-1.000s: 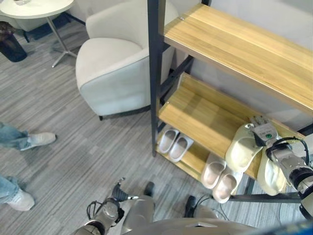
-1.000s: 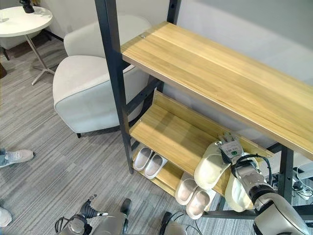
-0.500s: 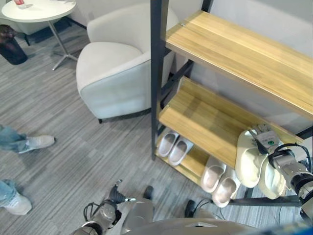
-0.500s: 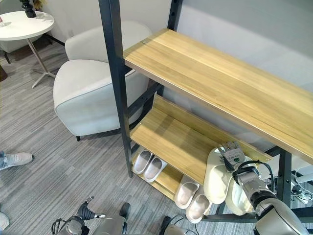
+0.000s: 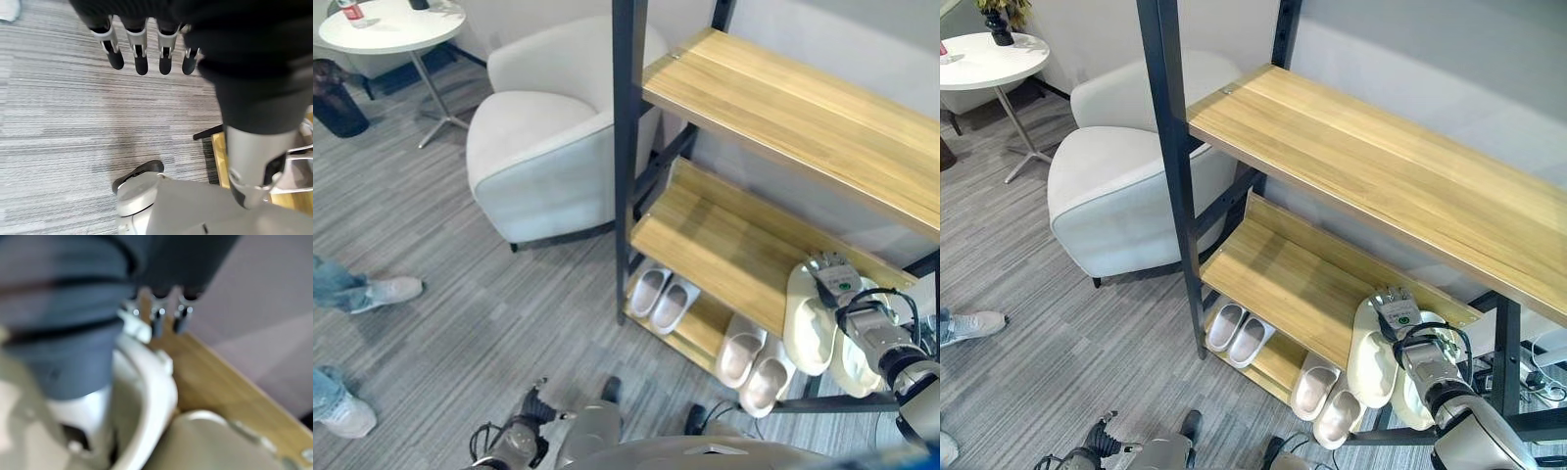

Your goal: Arrange the slippers neatly on the shoe rack.

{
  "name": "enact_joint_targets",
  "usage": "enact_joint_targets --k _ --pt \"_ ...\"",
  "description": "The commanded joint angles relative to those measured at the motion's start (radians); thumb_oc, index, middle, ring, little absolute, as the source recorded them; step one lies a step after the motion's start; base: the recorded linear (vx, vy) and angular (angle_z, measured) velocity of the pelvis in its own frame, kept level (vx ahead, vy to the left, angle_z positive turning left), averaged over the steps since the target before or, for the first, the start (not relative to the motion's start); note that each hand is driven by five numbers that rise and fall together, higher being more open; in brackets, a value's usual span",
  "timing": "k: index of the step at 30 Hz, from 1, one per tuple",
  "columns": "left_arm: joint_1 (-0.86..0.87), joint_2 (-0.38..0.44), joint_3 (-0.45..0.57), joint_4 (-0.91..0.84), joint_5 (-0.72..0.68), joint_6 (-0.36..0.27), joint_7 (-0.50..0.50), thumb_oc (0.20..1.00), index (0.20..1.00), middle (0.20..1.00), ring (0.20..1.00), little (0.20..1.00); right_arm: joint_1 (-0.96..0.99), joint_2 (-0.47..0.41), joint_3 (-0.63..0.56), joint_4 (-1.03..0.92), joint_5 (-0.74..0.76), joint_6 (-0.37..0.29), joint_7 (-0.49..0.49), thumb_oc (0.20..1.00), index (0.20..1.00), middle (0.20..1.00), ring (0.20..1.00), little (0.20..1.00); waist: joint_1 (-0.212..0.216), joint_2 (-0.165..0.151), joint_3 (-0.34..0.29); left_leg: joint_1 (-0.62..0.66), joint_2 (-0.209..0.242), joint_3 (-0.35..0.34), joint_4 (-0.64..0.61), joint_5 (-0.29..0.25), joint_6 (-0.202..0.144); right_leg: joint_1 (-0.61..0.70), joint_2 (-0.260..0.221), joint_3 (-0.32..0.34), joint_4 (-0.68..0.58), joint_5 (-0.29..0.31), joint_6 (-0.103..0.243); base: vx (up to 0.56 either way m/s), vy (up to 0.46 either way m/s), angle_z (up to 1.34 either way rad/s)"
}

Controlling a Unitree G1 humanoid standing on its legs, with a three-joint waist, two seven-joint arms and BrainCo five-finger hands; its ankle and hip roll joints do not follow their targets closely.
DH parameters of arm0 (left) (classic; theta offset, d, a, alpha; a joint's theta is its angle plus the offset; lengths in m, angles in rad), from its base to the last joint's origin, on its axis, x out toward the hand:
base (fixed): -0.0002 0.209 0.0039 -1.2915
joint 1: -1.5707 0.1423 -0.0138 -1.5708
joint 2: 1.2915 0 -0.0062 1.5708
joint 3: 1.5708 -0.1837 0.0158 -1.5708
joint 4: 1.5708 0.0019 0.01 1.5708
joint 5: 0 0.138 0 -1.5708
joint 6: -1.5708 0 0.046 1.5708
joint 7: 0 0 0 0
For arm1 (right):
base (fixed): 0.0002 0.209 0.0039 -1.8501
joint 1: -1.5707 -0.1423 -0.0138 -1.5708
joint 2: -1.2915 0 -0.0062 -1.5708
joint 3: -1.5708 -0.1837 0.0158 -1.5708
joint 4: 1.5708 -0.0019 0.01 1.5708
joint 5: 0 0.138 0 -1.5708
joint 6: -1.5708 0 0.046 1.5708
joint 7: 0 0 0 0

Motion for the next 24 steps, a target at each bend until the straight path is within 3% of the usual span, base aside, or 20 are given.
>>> enact_joint_targets --k 1,24 --pt "-0.018 -0.020 0.044 0.008 0.024 -0.007 -0.023 1.000 1.000 1.000 1.000 1.000 0.014 0.006 0.003 -0.018 0.046 0.002 0.024 1.000 1.000 1.000 1.000 1.000 -0.009 0.037 0.062 0.067 0.006 -0.005 -0.017 -0.092 -0.027 -0.002 -0.027 0.006 0.071 0.028 0.049 0.00 0.000 0.00" --pt "0.030 -0.049 0.078 0.034 0.038 0.034 -0.070 1.000 1.000 1.000 1.000 1.000 0.145 -0.019 -0.100 -0.208 0.090 -0.002 0.084 1.000 1.000 1.000 1.000 1.000 -0.034 0.029 0.009 0.220 0.029 0.035 -0.085 -0.106 -0.018 0.104 0.007 0.019 0.038 0.041 0.060 0.03 0.012 -0.04"
